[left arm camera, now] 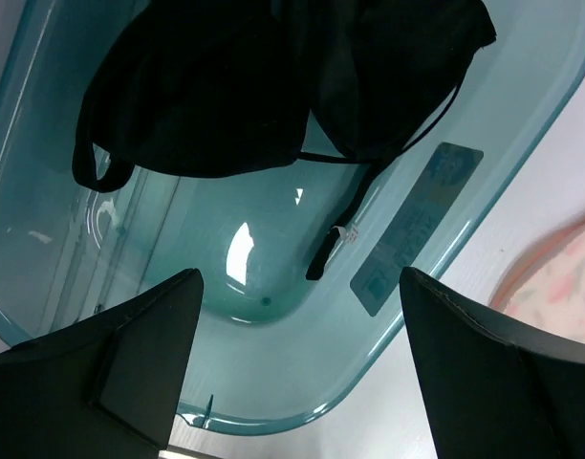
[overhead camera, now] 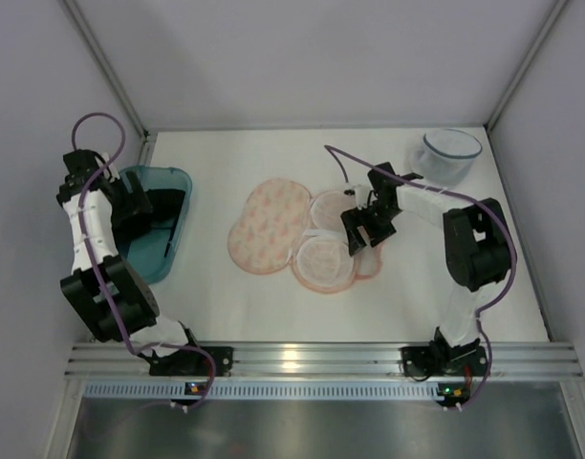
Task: Place the bra in the laundry bag and zip it closed
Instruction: Pick up the bra from the bin.
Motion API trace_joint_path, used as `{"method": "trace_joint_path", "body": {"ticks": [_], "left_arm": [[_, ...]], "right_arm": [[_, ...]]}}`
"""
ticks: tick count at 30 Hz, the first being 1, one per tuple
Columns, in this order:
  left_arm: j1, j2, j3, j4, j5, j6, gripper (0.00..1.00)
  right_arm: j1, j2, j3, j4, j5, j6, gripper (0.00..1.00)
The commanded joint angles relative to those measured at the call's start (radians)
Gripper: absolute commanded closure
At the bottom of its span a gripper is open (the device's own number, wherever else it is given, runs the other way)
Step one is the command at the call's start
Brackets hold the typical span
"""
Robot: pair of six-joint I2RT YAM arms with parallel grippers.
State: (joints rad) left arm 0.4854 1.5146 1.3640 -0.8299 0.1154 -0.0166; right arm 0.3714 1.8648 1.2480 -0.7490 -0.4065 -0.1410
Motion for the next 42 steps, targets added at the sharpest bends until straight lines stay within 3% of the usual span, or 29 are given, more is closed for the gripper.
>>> {"method": "trace_joint_path", "body": {"ticks": [1, 9, 19, 24, 31, 42], "left_arm": [[0.002, 0.008, -0.02, 0.119, -0.019, -0.011, 0.11], [0.002, 0.166, -0.037, 0.296, -0.003, -0.127, 0.15], [0.002, 0.386, 0.006, 0.498, 0.254, -0.213, 0.27], [-0.001, 0.386, -0.005, 0.526, 0.268, -0.25, 0.34], [-0.001, 0.208, -0.147, 0.611, 0.256, -0.27, 0.32], [-0.002, 0.358, -0.106, 0.611, 0.251, -0.348, 0.33]], "right_arm": [[-0.081, -0.002, 0.04, -0.102, 0.101, -0.057, 0.14], [-0.137, -0.104, 0.105, -0.179, 0.1, -0.103, 0.1], [-0.152, -0.234, 0.152, -0.272, 0.057, -0.126, 0.01], [-0.152, -0.246, 0.16, -0.286, 0.058, -0.126, 0.01], [-0.152, -0.259, 0.157, -0.291, 0.06, -0.137, 0.01], [-0.154, -0.242, 0.18, -0.305, 0.057, -0.155, 0.01]]}}
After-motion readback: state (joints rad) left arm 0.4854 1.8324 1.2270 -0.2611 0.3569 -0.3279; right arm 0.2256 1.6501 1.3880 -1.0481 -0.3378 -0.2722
